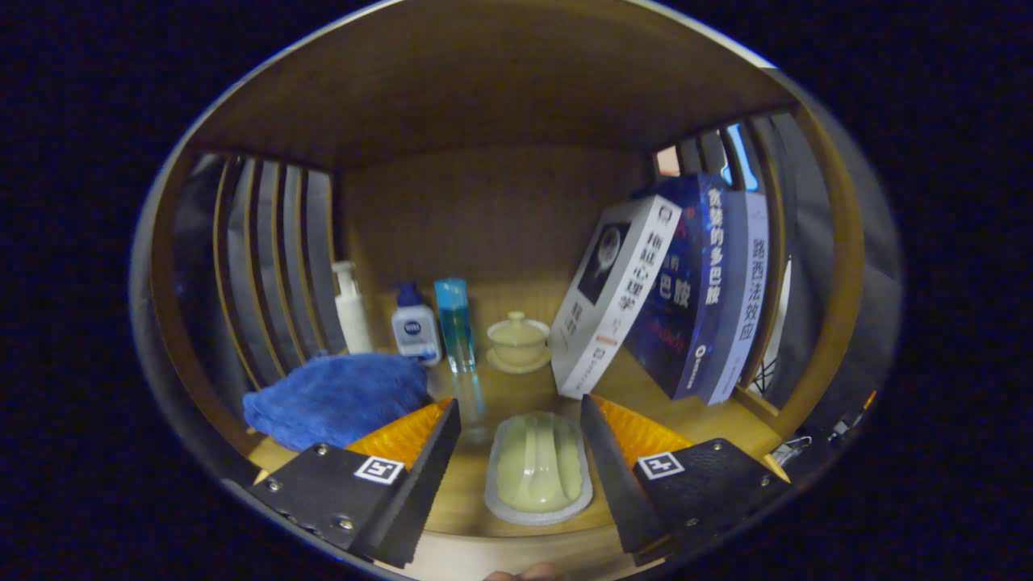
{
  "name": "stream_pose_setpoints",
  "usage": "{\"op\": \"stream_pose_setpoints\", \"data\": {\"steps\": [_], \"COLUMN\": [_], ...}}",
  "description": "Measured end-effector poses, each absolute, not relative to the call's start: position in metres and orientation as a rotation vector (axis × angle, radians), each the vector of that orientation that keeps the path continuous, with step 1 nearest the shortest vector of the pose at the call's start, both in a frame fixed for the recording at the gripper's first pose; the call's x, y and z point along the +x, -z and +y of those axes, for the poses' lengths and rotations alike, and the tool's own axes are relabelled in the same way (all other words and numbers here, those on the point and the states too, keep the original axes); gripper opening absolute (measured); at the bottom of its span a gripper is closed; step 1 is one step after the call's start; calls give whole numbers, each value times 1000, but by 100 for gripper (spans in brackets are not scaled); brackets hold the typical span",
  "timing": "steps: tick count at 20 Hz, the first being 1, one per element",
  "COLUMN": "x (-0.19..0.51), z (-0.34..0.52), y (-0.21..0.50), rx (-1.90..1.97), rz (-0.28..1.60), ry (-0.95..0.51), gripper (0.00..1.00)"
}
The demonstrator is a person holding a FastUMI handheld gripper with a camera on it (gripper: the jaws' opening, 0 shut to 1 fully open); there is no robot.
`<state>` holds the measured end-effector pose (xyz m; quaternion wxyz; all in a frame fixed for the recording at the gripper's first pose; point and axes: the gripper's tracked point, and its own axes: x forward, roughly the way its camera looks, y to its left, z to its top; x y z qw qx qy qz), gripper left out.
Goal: Pull open the drawer, take out the items inside it, and place them on the countertop above the cabinet.
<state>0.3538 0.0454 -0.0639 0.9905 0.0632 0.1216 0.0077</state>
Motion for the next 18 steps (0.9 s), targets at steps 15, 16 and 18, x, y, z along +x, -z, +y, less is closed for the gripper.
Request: {"op": "stream_pose_setpoints", "data": {"steps": [15, 16, 18], "x": [201, 188, 162], "z": [36, 39, 45], "y": [-11, -11, 1], "rx": [28, 39, 54], "rz": [77, 59, 38], "ry": [59, 45, 33], "gripper": [90, 90, 90]}}
